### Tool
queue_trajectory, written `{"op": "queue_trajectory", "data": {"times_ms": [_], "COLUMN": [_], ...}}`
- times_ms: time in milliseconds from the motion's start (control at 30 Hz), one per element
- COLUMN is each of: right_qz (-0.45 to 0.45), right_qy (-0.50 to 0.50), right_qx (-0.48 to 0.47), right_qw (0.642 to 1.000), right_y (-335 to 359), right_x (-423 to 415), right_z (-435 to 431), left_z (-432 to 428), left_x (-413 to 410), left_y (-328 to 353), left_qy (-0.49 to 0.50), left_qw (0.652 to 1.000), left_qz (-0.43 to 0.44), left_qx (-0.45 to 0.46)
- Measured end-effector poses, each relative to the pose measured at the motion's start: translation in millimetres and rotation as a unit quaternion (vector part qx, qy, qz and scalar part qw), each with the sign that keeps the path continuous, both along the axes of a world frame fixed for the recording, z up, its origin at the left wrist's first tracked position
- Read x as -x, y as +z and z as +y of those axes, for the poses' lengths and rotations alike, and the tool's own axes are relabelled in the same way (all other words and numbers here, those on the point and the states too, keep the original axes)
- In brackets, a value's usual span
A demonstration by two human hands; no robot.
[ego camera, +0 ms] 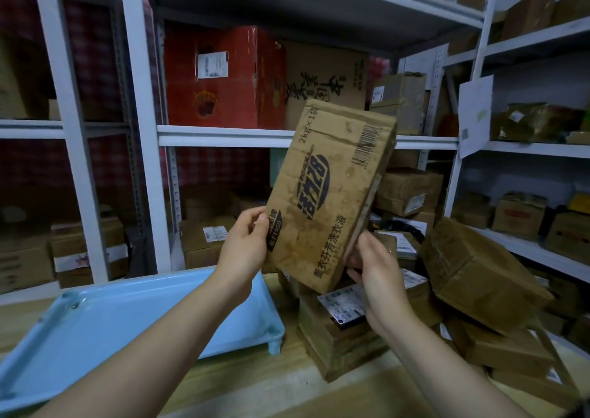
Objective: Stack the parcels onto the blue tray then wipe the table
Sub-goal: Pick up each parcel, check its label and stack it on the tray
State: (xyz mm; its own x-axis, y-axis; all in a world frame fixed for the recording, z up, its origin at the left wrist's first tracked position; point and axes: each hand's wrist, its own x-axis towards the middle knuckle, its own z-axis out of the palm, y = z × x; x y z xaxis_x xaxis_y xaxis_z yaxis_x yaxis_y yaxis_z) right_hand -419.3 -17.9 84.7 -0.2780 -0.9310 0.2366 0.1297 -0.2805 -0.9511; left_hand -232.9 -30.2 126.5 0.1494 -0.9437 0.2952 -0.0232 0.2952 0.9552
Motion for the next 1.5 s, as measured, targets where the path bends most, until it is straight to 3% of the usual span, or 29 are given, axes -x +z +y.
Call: {"op": "queue_trajectory", "data": {"times_ms": [200, 433, 667, 1033, 1300, 1500], "right_qz": [-0.033, -0.139, -0.13, -0.153, -0.123, -0.161], "right_qy": [0.029, 0.091, 0.098, 0.111, 0.085, 0.087], "right_qx": [0.001, -0.034, 0.0, -0.001, -0.016, -0.056], "right_qw": [0.999, 0.986, 0.987, 0.982, 0.989, 0.981], "right_y": [3.9, 11.1, 6.4, 8.2, 3.0, 3.1], "right_x": [-4.5, -6.7, -4.9, 3.0, 0.6, 0.1], "right_z": [2.1, 2.1, 0.6, -5.2, -3.1, -6.5], "left_z": [4.0, 5.6, 4.4, 16.9, -12.6, -1.7], "left_x": [-7.0, -5.9, -4.4, -1.9, -1.0, -1.7], "left_y": [0.6, -3.6, -6.9, 6.2, -19.7, -16.7], "left_qy": [-0.015, -0.03, 0.025, -0.13, -0.075, -0.092], "left_qw": [0.999, 0.996, 0.999, 0.988, 0.987, 0.991], "left_qz": [0.013, 0.023, -0.037, -0.062, -0.123, -0.091], "left_qx": [-0.045, -0.076, -0.007, -0.055, -0.065, -0.034]}}
